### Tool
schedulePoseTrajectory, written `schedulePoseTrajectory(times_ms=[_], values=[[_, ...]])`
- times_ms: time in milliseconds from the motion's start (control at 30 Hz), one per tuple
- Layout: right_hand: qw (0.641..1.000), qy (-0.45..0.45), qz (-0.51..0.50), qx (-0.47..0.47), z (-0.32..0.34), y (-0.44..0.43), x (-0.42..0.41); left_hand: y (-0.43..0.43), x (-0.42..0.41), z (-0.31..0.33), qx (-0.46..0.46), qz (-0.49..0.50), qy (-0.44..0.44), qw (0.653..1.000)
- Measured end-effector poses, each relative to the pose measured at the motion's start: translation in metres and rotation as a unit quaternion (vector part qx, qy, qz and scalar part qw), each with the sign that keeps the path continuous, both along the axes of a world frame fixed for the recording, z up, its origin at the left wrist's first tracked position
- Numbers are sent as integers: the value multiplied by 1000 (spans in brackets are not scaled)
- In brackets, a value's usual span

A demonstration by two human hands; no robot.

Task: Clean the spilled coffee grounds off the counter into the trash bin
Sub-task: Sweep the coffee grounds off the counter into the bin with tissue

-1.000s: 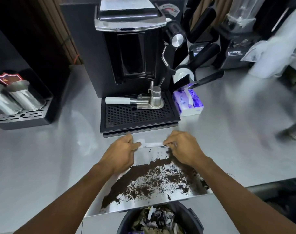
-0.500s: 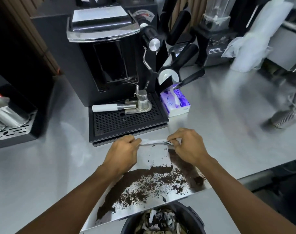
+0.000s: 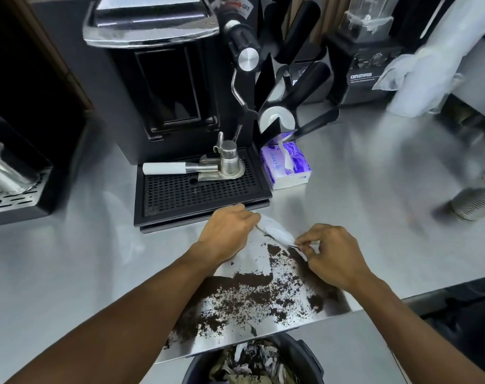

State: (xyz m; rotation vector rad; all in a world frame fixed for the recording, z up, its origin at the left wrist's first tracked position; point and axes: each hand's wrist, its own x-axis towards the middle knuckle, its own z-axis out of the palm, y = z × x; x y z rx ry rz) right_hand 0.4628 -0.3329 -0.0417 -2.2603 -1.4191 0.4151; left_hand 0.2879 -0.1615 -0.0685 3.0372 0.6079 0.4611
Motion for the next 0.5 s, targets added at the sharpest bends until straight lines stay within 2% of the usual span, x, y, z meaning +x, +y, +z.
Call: schedulePoseTrajectory(times_ms=[167, 333, 500], values=[[1000, 0, -22, 20, -7, -4, -4, 3, 14, 12, 38, -16, 74, 996], [1000, -9, -18, 23, -9, 1, -16, 8, 4, 13, 23, -4, 156, 987], [1000, -11, -7, 24, -8, 9, -31, 17, -23, 11, 22, 15, 174, 984]])
